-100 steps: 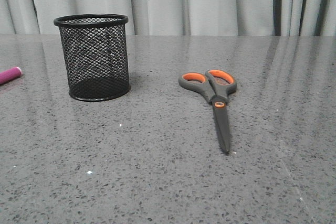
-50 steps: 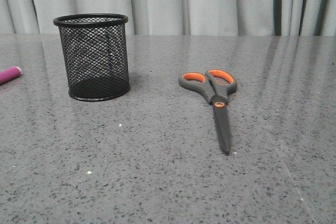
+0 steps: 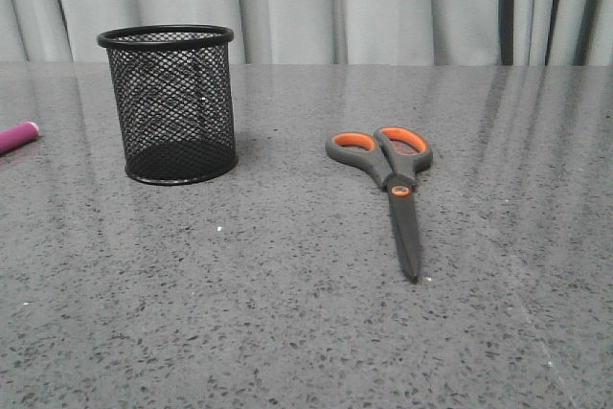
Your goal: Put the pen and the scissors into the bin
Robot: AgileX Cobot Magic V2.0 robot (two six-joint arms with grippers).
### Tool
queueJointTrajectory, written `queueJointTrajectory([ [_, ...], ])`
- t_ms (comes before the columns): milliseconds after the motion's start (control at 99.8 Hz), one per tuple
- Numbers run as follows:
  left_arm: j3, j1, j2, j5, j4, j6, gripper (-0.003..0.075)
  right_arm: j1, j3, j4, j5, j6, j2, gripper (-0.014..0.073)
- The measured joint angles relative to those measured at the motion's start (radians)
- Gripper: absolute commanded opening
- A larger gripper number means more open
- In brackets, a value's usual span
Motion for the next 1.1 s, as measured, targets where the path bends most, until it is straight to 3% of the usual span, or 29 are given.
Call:
queueJointTrajectory([
  [130,-0.171,0.0,0.161,0.172,0.128,0.0,-0.0022,0.0,-0.153,-0.053,0.156,-0.025,0.19,-0.0059],
  [270,-0.296,0.0,0.298,0.288,0.166,0.0,-0.0022,0.0,-0.276,-0.069,0.214,-0.031,0.358,-0.0059],
  [621,-0.38,0.0,0.464,0.371,0.174,0.0,-0.002,0.0,-0.344,-0.075,0.31,-0.036,0.507,-0.0053],
  [721,-0.38,0.0,0.484,0.376,0.174,0.0,-0.0016,0.0,-0.344,-0.075,0.31,-0.036,0.51,0.0012],
  [791,-0.38,0.0,0.498,0.376,0.174,0.016,0.0028,0.0,-0.344,-0.075,0.31,-0.036,0.51,0.0106],
  [932,-0.38,0.0,0.531,0.376,0.157,0.067,0.0205,0.0,-0.345,-0.075,0.31,-0.036,0.51,0.0335],
  [1012,-0.38,0.0,0.552,0.374,0.136,0.089,0.0294,0.0,-0.345,-0.075,0.31,-0.036,0.51,0.0374],
  [1102,-0.385,0.0,0.58,0.372,0.116,0.102,0.0321,0.0,-0.345,-0.075,0.31,-0.036,0.51,0.0371],
])
